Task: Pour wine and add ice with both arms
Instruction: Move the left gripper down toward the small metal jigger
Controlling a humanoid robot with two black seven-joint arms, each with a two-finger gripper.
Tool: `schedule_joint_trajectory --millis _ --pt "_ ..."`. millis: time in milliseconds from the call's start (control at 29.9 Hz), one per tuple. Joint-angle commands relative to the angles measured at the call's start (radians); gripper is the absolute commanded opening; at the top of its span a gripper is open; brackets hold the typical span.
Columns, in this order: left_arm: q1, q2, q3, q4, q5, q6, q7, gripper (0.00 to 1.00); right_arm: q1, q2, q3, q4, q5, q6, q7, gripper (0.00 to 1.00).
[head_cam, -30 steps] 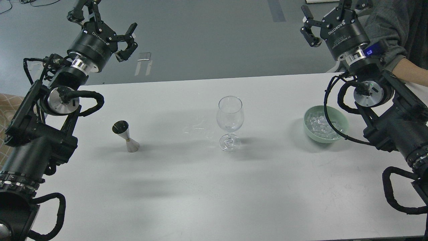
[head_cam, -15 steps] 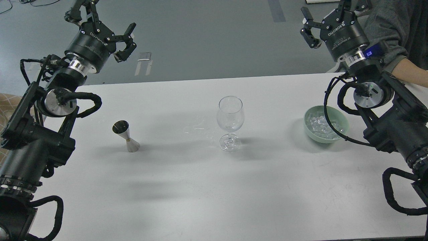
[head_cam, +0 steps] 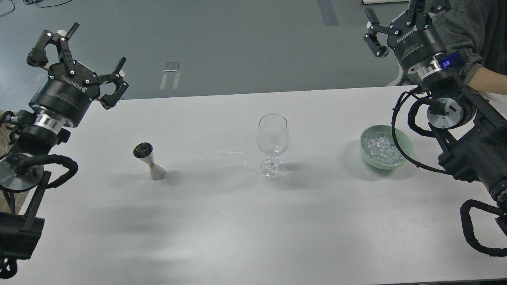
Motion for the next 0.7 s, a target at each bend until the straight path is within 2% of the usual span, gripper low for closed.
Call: schedule_joint_trajectory --millis 0,134,234,267,368,468,601,668 --pt "0.18 -0.016 -0.085 -0.133 -0.066 0.018 0.022 0.98 -0.001 0.001 -0.004 -0.002 -0.001 0.0 -0.001 1.0" --pt "0.367 -0.046 -0.131 -0.222 -0.12 0.023 0.046 0.98 -0.003 0.001 -0.004 -0.003 -0.001 0.0 -0.001 1.0" --pt "0.494 -0.114 -0.176 -0.265 -0.126 0.011 0.104 0.97 -0.004 0.0 -0.005 -0.005 -0.001 0.0 -0.001 1.0" --pt "0.525 -0.147 -0.18 -0.268 -0.126 0.002 0.138 0.96 -0.007 0.0 -0.005 -0.005 -0.001 0.0 -0.001 1.0" --pt "0.559 -0.209 -0.185 -0.268 -0.126 0.0 0.184 0.96 -0.011 -0.002 -0.005 -0.005 -0.001 0.0 -0.001 1.0" --pt "0.593 -0.269 -0.177 -0.267 -0.126 0.0 0.203 0.96 -0.017 -0.011 -0.005 -0.003 -0.001 0.0 -0.001 1.0" --pt "0.597 -0.341 -0.17 -0.257 -0.113 0.022 0.207 0.96 -0.027 -0.014 -0.005 -0.003 -0.001 0.0 -0.001 1.0" --pt "0.59 -0.42 -0.17 -0.227 -0.105 0.041 0.2 0.97 -0.034 -0.012 -0.005 -0.003 -0.001 -0.001 -0.001 1.0"
